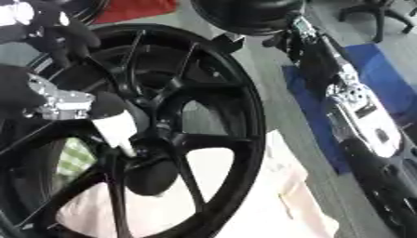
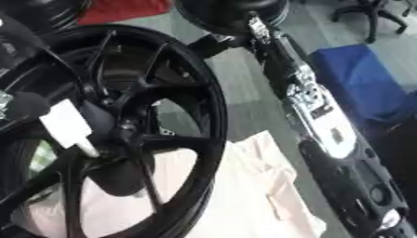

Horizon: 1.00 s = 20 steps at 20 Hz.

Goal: Pull the pin out of the wheel hub.

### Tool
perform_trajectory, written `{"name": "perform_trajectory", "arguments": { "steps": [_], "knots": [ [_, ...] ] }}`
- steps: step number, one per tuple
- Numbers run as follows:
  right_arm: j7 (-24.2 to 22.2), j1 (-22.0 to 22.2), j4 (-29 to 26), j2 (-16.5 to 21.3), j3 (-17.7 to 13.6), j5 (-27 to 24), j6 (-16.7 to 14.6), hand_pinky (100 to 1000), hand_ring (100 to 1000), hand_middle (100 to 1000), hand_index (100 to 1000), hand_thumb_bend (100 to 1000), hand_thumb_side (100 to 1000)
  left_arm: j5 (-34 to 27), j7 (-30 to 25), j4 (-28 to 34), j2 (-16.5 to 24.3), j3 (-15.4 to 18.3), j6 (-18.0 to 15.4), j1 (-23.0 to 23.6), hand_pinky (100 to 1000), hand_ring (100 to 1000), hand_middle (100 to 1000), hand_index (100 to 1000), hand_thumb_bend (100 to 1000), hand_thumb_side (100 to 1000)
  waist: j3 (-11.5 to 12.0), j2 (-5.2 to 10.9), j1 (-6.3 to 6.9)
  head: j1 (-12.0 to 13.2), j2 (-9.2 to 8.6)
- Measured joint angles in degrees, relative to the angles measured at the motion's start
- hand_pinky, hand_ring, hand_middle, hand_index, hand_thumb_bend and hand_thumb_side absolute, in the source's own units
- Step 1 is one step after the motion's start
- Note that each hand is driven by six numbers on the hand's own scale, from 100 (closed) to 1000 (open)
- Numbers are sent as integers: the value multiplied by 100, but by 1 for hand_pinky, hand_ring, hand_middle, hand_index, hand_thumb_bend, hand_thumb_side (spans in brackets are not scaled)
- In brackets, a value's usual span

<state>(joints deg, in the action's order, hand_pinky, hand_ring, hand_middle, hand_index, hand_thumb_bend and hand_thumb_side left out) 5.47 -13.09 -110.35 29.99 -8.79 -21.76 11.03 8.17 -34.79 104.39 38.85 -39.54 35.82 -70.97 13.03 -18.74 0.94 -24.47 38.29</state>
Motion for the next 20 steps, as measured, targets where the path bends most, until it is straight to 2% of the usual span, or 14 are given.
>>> {"name": "perform_trajectory", "arguments": {
  "steps": [15, 20],
  "knots": [
    [-12, -25, 12, -50, 1, -1, 36, 1000, 734, 513, 709, 100, 766, 809, -152, -518, -276, -241, -152, 196, 848, 729, 717, 821, 725, 631, -73, -75, 31, 45, 89],
    [-19, -34, 12, -51, 1, -1, 44, 1000, 734, 513, 709, 100, 764, 1018, -176, -640, -380, -307, -176, 196, 811, 725, 701, 804, 727, 636, -74, -85, 56, 68, 108]
  ]
}}
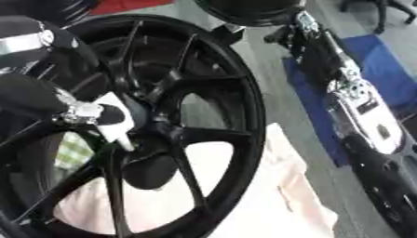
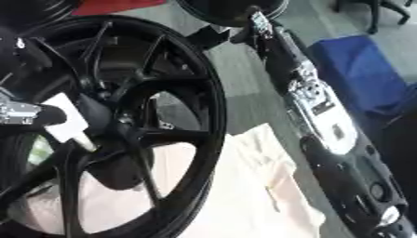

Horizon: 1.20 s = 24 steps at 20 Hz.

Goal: Pull the pin out of the wheel hub.

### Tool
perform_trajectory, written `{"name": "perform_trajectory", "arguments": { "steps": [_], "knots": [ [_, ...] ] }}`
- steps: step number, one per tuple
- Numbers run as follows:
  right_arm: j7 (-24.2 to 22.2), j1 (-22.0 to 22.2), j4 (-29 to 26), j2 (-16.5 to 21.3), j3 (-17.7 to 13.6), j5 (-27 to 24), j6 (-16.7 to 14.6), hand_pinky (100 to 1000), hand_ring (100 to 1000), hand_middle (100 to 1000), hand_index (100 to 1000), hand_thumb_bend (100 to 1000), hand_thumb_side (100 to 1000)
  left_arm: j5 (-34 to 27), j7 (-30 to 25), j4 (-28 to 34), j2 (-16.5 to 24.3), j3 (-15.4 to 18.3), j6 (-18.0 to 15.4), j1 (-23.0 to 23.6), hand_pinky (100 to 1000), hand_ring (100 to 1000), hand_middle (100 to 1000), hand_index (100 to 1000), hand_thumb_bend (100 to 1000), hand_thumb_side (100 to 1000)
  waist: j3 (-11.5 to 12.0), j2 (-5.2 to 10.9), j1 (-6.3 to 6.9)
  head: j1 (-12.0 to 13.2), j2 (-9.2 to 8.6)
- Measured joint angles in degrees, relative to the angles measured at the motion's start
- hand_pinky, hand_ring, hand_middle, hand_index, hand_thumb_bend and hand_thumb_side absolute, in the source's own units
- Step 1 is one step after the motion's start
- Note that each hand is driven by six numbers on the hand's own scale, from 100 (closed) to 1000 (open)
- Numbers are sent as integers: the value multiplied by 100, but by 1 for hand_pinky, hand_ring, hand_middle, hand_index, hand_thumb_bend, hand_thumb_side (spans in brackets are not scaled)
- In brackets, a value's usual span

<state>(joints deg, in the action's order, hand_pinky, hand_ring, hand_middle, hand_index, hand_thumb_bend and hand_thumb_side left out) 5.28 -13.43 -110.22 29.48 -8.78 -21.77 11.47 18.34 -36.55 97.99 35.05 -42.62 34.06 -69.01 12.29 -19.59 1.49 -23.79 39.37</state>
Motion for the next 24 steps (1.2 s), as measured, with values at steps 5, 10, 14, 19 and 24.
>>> {"name": "perform_trajectory", "arguments": {
  "steps": [5, 10, 14, 19, 24],
  "knots": [
    [-6, -19, 0, 0, 0, -2, 6, 1000, 735, 514, 709, 100, 764, 164, -19, -256, -113, -27, -19, 3, 797, 704, 669, 779, 724, 639, -10, -15, 32, 34, 88],
    [1, -21, 0, 0, -2, -4, 14, 1000, 735, 514, 710, 100, 767, 197, -63, -419, -201, -59, -63, 4, 779, 665, 623, 742, 720, 634, -15, -27, 71, 97, 167],
    [8, -66, 0, 0, -2, -10, 40, 1000, 735, 515, 710, 100, 766, 253, -143, -515, -271, -92, -143, 4, 776, 674, 628, 742, 716, 631, -19, -28, 101, 145, 240],
    [14, -70, 0, 0, -2, -29, 50, 1000, 735, 515, 710, 100, 768, 371, -286, -616, -345, -129, -286, 4, 760, 644, 601, 718, 711, 603, -26, -29, 125, 204, 281],
    [35, -65, 1, -1, -4, -31, 71, 1000, 735, 514, 709, 100, 770, 448, -368, -627, -362, -165, -368, -2, 750, 625, 580, 693, 712, 636, -20, -29, 131, 224, 284]
  ]
}}
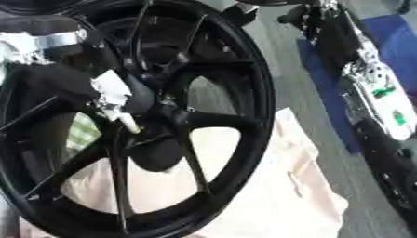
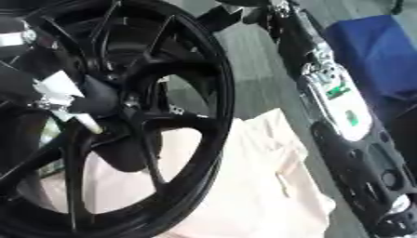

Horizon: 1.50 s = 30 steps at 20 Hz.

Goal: Pull the pin out of the wheel hub.

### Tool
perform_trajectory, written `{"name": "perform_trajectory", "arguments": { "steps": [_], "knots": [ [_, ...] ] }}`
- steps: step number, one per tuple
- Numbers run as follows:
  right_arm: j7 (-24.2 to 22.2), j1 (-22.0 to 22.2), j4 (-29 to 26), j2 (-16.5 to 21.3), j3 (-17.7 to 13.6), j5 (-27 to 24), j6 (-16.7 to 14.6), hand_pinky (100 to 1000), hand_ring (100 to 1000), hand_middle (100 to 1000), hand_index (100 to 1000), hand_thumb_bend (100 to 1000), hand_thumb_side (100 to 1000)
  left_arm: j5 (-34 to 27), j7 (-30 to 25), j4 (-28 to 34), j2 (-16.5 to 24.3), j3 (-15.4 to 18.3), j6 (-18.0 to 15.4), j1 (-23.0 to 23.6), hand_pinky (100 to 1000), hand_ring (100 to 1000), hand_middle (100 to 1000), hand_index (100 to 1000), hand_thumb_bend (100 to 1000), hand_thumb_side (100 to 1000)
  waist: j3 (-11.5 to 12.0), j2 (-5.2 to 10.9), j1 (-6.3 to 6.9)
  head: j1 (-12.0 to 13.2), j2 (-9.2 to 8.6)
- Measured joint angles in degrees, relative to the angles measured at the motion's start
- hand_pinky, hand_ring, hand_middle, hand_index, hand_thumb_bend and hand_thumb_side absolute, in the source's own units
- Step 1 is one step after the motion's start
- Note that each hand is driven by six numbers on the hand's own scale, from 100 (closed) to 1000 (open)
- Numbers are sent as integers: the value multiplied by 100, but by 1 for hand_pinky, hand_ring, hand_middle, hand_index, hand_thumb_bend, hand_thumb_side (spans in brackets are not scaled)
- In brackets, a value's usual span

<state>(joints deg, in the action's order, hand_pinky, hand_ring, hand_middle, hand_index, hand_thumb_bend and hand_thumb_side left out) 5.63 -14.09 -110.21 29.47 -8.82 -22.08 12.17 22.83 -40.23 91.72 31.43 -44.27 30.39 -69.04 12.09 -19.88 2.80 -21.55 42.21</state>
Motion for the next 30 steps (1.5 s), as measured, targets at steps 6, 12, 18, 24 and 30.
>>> {"name": "perform_trajectory", "arguments": {
  "steps": [6, 12, 18, 24, 30],
  "knots": [
    [27, 32, 1, 0, -7, 0, 14, 1000, 736, 514, 708, 100, 768, 55, -85, -45, 20, -45, -85, -41, 744, 620, 565, 680, 712, 643, 59, 2, 63, 34, 6],
    [43, 51, 2, 0, -35, 0, 0, 1000, 736, 515, 708, 100, 766, 47, -132, -104, 31, -71, -132, -44, 741, 617, 562, 676, 704, 643, 76, 11, 63, 53, 7],
    [62, 52, 2, 0, -39, -5, 4, 1000, 736, 515, 708, 100, 763, -9, -138, -97, 87, -71, -138, -38, 737, 612, 556, 671, 683, 647, 96, 50, 88, 57, 6],
    [98, 55, 2, -2, -70, -20, -4, 1000, 737, 515, 708, 100, 762, -105, -172, -34, 132, -75, -172, -6, 725, 599, 540, 656, 647, 592, 91, 62, 85, 77, 5],
    [108, 56, 2, -24, -70, -21, 4, 1000, 737, 516, 708, 100, 762, -263, -199, 50, 137, -106, -199, -5, 724, 599, 539, 655, 574, 450, 88, 73, 82, 78, 6]
  ]
}}
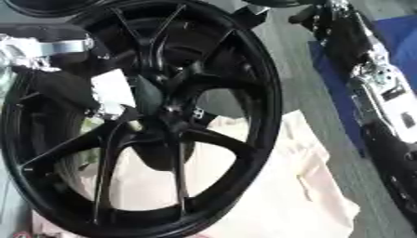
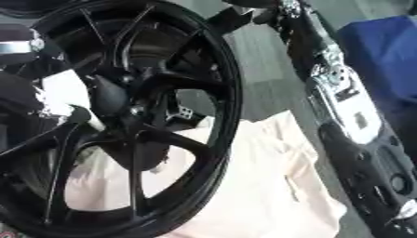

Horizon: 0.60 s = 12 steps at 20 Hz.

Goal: Pull the pin out of the wheel hub.

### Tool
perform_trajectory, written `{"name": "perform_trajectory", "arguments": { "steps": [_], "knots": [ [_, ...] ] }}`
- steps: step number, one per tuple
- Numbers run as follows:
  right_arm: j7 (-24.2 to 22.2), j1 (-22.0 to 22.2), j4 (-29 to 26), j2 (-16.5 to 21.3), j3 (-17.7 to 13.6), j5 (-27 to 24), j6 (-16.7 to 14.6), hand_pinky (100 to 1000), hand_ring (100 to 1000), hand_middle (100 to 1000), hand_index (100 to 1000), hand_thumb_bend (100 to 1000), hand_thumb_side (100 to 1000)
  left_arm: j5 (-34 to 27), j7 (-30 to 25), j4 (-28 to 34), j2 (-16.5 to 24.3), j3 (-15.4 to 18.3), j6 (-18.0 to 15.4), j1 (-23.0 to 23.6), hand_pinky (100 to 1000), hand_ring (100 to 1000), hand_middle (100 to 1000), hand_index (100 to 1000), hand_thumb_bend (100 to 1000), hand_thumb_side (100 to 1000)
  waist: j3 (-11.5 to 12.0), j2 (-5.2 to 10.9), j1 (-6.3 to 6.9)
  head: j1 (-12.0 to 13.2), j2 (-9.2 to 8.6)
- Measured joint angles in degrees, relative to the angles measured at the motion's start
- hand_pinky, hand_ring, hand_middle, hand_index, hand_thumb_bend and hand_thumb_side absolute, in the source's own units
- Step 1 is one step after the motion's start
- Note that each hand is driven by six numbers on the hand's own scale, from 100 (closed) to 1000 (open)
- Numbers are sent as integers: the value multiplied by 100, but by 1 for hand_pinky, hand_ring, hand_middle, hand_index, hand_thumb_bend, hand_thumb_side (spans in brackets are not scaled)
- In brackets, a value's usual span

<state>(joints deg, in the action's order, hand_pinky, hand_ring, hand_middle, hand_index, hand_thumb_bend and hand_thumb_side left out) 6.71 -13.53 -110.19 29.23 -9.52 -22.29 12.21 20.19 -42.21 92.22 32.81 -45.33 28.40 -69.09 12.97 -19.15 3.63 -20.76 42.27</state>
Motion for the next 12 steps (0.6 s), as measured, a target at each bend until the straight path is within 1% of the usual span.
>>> {"name": "perform_trajectory", "arguments": {
  "steps": [1, 2, 4, 6, 8, 10, 12],
  "knots": [
    [2, 1, 0, -11, 0, 0, 1, 1000, 738, 516, 708, 100, 761, -25, -4, 14, 7, -2, -4, 0, 722, 597, 536, 652, 557, 425, -4, 1, -3, 0, 0],
    [3, 1, 0, -20, 0, 0, 0, 1000, 738, 516, 708, 100, 761, -49, -7, 27, 17, -3, -7, 0, 721, 595, 533, 650, 551, 422, -6, 2, -6, 0, 0],
    [5, 2, 0, -24, 0, -1, -2, 1000, 738, 516, 708, 100, 763, -82, -9, 41, 39, -4, -9, 1, 715, 585, 518, 635, 499, 403, -9, 5, -11, 0, 0],
    [12, 3, 0, -26, 0, -1, -4, 1000, 738, 516, 708, 100, 763, -113, -7, 71, 41, -2, -7, 1, 713, 580, 510, 627, 461, 408, -9, 8, -17, 0, 0],
    [19, 12, 0, -27, 0, -1, -2, 1000, 738, 516, 708, 100, 762, -144, 6, 104, 43, 0, 6, 1, 712, 578, 505, 621, 424, 395, -9, 9, -20, 0, 0],
    [26, 28, 0, -28, 0, -1, 1, 1000, 738, 516, 708, 100, 762, -163, 20, 142, 45, 1, 20, 1, 710, 576, 501, 617, 395, 410, -9, 11, -20, 0, 0],
    [28, 38, 0, -29, 0, -1, 0, 1000, 739, 517, 708, 100, 764, -178, 35, 182, 59, 3, 35, 0, 709, 573, 497, 614, 379, 406, -9, 21, -21, 0, 0]
  ]
}}
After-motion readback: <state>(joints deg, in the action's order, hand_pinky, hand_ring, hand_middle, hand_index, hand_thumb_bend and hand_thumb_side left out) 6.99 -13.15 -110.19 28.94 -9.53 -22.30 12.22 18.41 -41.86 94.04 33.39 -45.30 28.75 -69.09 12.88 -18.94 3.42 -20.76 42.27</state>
